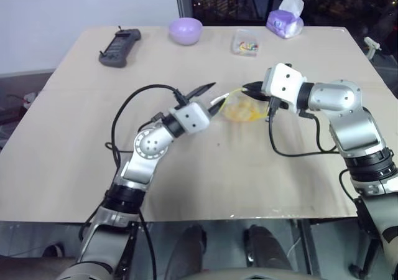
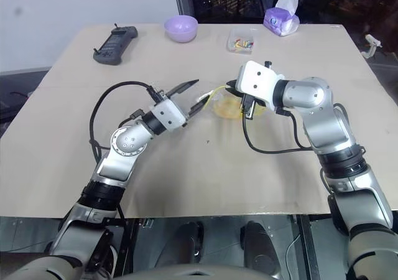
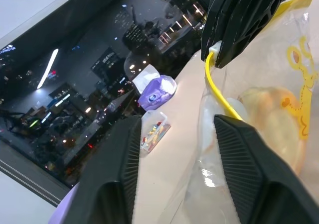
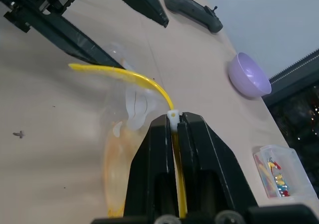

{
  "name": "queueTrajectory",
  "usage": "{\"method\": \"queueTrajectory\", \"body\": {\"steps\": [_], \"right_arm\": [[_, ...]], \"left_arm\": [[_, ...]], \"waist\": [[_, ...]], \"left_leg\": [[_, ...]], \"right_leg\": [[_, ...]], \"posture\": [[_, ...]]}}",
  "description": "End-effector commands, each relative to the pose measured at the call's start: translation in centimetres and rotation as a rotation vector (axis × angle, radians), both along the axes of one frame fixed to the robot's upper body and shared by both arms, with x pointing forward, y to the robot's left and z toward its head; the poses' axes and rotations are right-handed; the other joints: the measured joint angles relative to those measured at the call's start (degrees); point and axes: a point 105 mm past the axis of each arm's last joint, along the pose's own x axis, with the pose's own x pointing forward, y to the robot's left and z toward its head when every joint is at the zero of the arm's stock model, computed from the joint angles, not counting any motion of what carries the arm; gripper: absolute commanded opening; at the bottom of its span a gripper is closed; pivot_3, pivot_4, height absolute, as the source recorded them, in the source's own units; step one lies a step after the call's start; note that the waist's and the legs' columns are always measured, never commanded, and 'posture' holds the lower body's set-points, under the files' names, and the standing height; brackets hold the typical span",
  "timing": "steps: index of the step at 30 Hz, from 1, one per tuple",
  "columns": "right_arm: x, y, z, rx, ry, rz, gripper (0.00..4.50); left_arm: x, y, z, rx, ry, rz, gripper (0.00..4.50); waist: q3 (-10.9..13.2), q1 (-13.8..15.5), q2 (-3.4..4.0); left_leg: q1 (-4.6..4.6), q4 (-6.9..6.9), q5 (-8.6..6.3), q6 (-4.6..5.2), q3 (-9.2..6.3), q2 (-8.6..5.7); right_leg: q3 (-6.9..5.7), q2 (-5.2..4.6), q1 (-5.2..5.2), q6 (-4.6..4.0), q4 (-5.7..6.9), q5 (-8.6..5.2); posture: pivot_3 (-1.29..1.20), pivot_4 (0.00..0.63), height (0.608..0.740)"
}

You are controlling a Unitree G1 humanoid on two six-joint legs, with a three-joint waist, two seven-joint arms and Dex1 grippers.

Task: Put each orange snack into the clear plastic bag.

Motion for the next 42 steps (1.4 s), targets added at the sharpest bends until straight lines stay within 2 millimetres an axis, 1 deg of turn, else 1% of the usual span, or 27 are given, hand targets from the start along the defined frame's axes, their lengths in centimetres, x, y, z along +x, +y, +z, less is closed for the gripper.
{"method": "queueTrajectory", "body": {"steps": [1,9,11,17,20,23,30,41,42], "right_arm": [[-0.3,0.2,0.8,-0.007,-0.039,0.017,0.0],[-0.3,0.1,0.6,-0.012,-0.033,0.013,0.0],[-0.3,0.1,0.6,-0.012,-0.03,0.012,0.0],[-0.3,0.2,0.5,-0.012,-0.027,0.015,0.0],[-0.4,0.2,0.5,-0.011,-0.026,0.016,0.0],[-0.4,0.2,0.5,-0.011,-0.025,0.016,0.0],[-0.5,0.2,0.6,-0.009,-0.024,0.015,0.0],[-0.6,0.2,0.5,-0.009,-0.021,0.014,0.0],[-0.6,0.2,0.5,-0.009,-0.02,0.014,0.0]], "left_arm": [[-1.0,-0.5,1.9,-0.037,-0.062,-0.046,2.23],[-2.1,-1.0,2.3,-0.103,-0.054,-0.112,2.23],[-2.1,-1.0,2.1,-0.096,-0.042,-0.117,2.23],[-1.0,-0.3,0.1,-0.007,-0.01,-0.039,2.23],[-0.5,0.1,-0.2,0.001,-0.001,-0.01,2.23],[-0.2,0.4,-0.2,-0.009,0.001,0.007,2.23],[-0.4,-0.3,0.2,-0.021,-0.007,-0.018,2.23],[0.3,-0.9,0.3,-0.029,-0.003,-0.019,2.23],[0.3,-0.9,0.3,-0.03,0.0,-0.018,2.0]], "waist": [[0.0,0.0,0.0],[0.0,0.0,0.0],[0.0,0.0,0.0],[0.0,0.0,0.0],[0.0,0.0,0.0],[0.0,0.0,0.0],[0.0,0.0,0.0],[0.0,0.0,0.0],[0.0,0.0,0.0]], "left_leg": [[0.0,0.0,0.0,0.0,0.0,0.0],[0.0,0.0,0.0,0.0,0.0,0.0],[0.0,0.0,0.0,0.0,0.0,0.0],[0.01,0.0,0.0,0.0,0.0,0.0],[0.01,0.0,0.0,0.0,0.0,0.0],[0.0,0.0,0.0,0.0,0.0,0.0],[0.0,0.0,0.0,0.0,0.0,0.0],[0.0,0.0,0.0,0.0,0.0,0.0],[0.0,0.0,0.0,0.0,0.0,0.0]], "right_leg": [[0.0,0.0,0.0,0.0,0.0,0.0],[0.0,0.0,0.0,0.0,-0.01,0.0],[0.0,0.0,0.0,0.0,0.0,0.0],[0.0,0.0,0.0,0.0,0.0,0.0],[0.0,0.0,0.0,0.0,0.0,0.0],[0.0,0.0,0.0,0.0,0.0,0.0],[0.0,0.0,0.0,0.0,0.0,0.0],[0.01,0.0,0.0,0.0,0.0,0.0],[0.0,0.0,0.0,0.0,0.0,0.0]], "posture": [[0.0,0.15,0.74],[0.0,0.15,0.74],[0.0,0.15,0.74],[0.0,0.15,0.74],[0.0,0.15,0.74],[0.0,0.15,0.74],[0.0,0.15,0.74],[0.0,0.15,0.74],[0.0,0.15,0.74]]}}
